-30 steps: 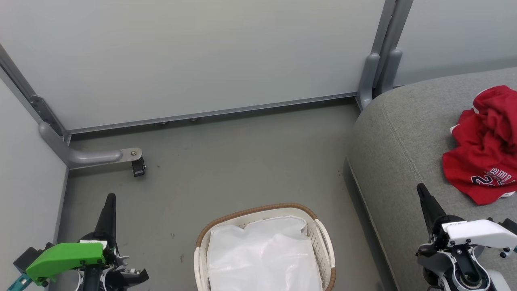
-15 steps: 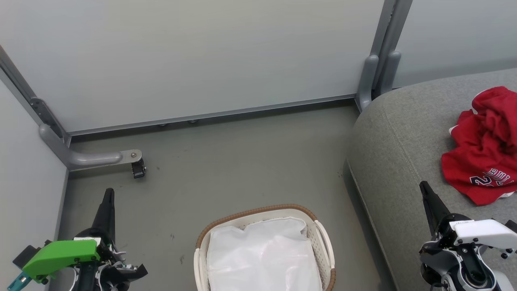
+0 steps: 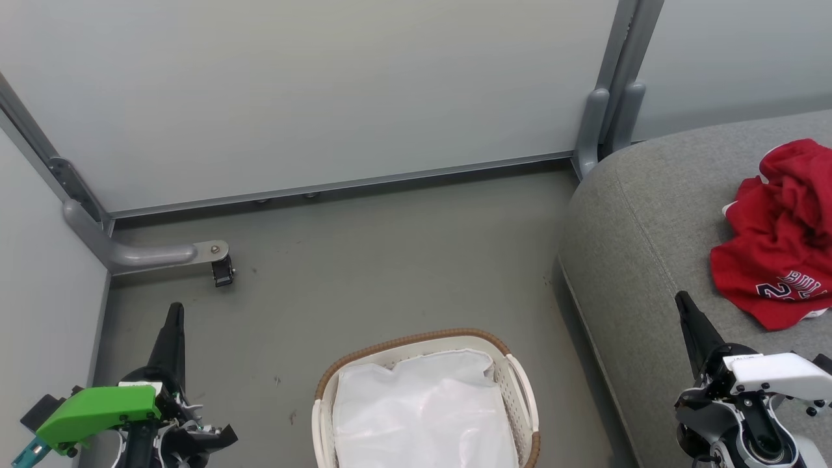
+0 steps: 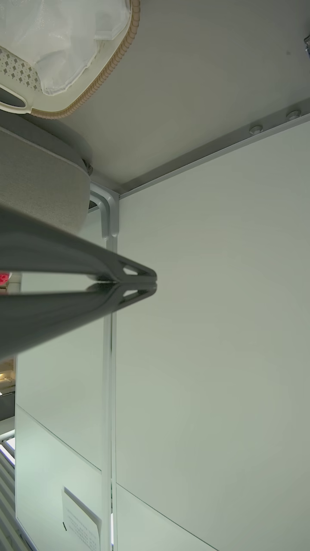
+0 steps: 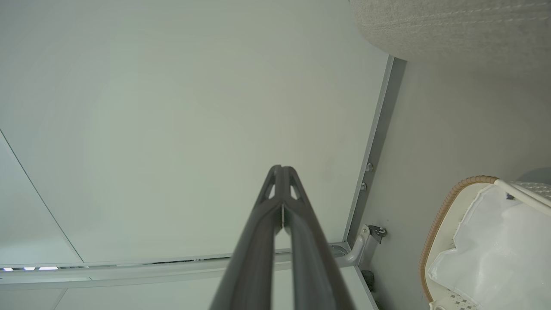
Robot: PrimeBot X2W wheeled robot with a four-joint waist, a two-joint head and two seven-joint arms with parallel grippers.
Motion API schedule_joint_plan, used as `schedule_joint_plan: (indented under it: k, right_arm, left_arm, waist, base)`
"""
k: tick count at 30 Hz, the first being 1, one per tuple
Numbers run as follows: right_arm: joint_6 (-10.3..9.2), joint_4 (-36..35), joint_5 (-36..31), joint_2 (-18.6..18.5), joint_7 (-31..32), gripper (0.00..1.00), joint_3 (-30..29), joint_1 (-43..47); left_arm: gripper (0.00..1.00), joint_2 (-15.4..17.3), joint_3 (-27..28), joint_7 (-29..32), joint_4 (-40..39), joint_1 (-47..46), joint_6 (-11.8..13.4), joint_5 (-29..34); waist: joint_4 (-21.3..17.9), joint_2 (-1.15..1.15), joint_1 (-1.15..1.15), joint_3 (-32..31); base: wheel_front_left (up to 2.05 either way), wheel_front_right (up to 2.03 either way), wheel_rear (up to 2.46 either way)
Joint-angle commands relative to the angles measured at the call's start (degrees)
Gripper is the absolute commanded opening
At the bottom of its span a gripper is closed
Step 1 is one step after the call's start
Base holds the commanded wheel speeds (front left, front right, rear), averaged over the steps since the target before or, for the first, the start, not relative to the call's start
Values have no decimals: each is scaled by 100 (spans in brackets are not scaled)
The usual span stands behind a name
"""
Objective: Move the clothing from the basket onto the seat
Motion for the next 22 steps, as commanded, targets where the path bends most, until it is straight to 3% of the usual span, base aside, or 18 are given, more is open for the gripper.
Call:
schedule_joint_plan:
  k: [1, 22]
  right_arm:
    - [0, -16, 19, -14, 20, 0, -14, 62]
    - [0, -16, 16, -13, 21, 0, -15, 62]
  left_arm:
    - [0, 40, 13, 20, -11, -68, -38, -17]
    - [0, 40, 12, 19, -12, -68, -37, -18]
  waist:
    - [0, 0, 0, 0]
    - [0, 0, 0, 0]
  base:
    - [0, 0, 0]
    - [0, 0, 0]
